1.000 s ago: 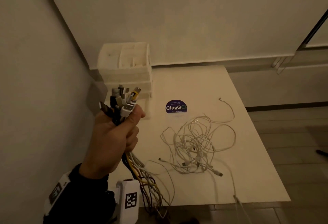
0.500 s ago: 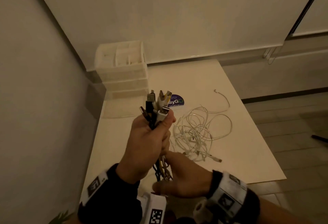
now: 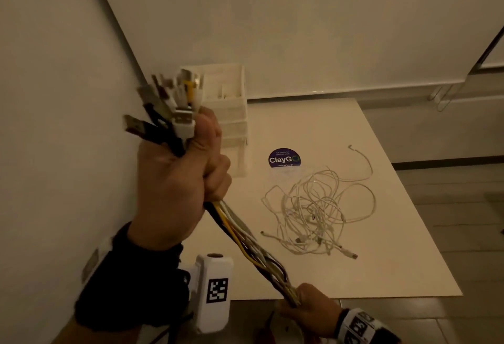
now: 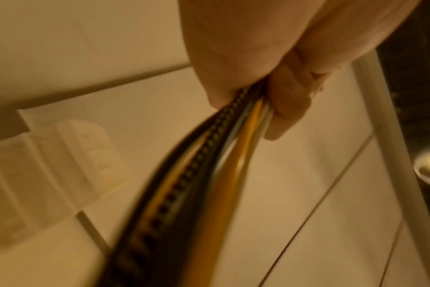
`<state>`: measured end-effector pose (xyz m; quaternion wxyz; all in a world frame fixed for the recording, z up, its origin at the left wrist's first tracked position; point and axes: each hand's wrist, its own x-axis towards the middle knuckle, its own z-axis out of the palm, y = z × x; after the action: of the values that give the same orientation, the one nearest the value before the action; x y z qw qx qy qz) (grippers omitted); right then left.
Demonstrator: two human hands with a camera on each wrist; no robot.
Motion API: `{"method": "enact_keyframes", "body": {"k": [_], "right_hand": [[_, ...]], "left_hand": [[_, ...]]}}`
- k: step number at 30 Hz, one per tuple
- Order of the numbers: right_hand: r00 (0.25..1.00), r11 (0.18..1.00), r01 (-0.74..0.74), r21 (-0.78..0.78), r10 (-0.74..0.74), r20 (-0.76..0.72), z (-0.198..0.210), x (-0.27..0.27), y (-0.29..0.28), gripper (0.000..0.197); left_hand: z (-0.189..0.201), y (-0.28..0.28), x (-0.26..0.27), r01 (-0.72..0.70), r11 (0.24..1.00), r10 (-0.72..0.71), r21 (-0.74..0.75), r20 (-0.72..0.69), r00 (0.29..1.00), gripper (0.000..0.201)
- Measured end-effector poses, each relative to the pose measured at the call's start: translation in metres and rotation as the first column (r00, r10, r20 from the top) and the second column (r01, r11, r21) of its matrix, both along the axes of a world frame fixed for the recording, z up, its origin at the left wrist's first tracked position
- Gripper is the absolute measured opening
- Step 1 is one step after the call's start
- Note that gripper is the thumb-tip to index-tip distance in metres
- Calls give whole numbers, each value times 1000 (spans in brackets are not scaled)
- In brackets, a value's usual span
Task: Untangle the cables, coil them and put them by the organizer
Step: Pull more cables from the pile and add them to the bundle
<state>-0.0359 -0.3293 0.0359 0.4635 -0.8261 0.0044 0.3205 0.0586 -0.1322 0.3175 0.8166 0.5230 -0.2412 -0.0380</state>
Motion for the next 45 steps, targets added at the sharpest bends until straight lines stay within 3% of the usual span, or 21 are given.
{"method": "enact_keyframes", "body": {"k": [4, 8, 13, 18, 20, 23, 25, 27, 30, 33, 36, 38, 41, 43, 45], "right_hand": [[992, 995, 84, -48, -88, -94, -14, -4, -6, 59], [983, 991, 80, -107, -97, -158, -26, -12, -23, 61], [984, 977, 87, -194, -114, -134, -30, -11, -17, 57], [993, 993, 11, -120, -25, -118, -23, -11, -10, 49], [993, 996, -18, -87, 8, -118, -28, -20, -22, 57], [999, 991, -30, -127, 25, -34, -25, -28, -54, 46], [999, 987, 34, -156, -31, 20, -19, -26, -79, 49], [979, 949, 172, -264, -136, 149, -18, -14, -100, 46], [924, 807, 345, -478, -203, 325, -25, 12, -122, 47], [979, 708, 202, -677, -118, 169, -37, 28, -131, 49], [996, 687, 72, -723, -9, 91, -50, 31, -133, 39], [991, 724, 41, -689, 56, 118, -47, 29, -135, 28], [925, 865, 170, -472, 26, 380, -18, 29, -145, 10], [795, 925, 246, -291, -21, 606, 24, 33, -154, 18], [644, 945, 314, -91, -142, 752, 68, 48, -158, 9]], "left_hand": [[-8, -6, 1, 1, 1000, 0, 21, -36, 999, 36], [0, -6, 8, -10, 1000, 10, -26, -18, 1000, 25], [-1, -13, 10, 34, 996, -34, -77, 8, 999, 28], [9, -19, 30, 29, 998, -27, -52, 25, 999, 22], [5, -26, 30, 16, 999, -16, -45, 12, 1000, 25], [-7, -41, 26, 65, 997, -66, -34, -46, 997, 28], [-20, -53, 25, 91, 996, -93, -25, -94, 991, 25], [-35, -66, 25, 101, 995, -101, -6, -144, 984, 26], [-46, -85, 26, 116, 993, -111, 11, -210, 971, 25], [-46, -103, 31, 90, 995, -78, 43, -231, 970, 23], [-43, -117, 42, 17, 994, 9, 104, -250, 968, 25], [-43, -120, 49, -30, 989, 69, 147, -269, 961, 23], [-46, -119, 57, -70, 980, 122, 186, -286, 950, 20], [-50, -121, 58, -100, 969, 161, 225, -274, 948, 19], [-56, -125, 59, -122, 960, 190, 254, -263, 946, 18]]}}
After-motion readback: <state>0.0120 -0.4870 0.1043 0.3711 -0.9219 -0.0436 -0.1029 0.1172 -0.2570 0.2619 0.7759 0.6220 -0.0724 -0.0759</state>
